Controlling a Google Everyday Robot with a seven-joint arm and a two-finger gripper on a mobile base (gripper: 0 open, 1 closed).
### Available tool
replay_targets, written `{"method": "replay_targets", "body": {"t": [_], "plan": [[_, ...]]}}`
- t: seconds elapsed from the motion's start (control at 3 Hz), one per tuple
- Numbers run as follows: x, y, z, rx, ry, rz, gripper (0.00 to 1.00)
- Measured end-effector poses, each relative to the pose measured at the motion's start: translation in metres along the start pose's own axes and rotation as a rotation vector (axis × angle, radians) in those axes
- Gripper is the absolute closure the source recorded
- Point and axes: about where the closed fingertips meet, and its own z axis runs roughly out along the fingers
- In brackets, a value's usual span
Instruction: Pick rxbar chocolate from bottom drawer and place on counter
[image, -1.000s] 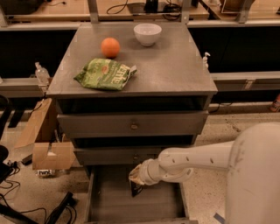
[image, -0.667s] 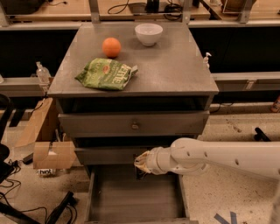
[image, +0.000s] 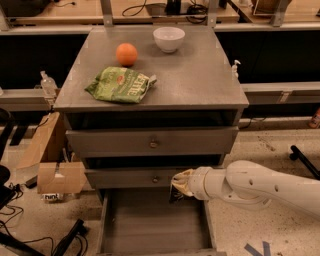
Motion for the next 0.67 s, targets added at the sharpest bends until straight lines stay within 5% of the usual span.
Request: {"method": "replay_targets", "body": {"t": [0.33,0.67], "plan": [[0.000,0.000,0.000,0.000,0.000,0.000,1.00],[-0.040,-0.009,-0.022,0.036,-0.013,0.005,1.00]]}}
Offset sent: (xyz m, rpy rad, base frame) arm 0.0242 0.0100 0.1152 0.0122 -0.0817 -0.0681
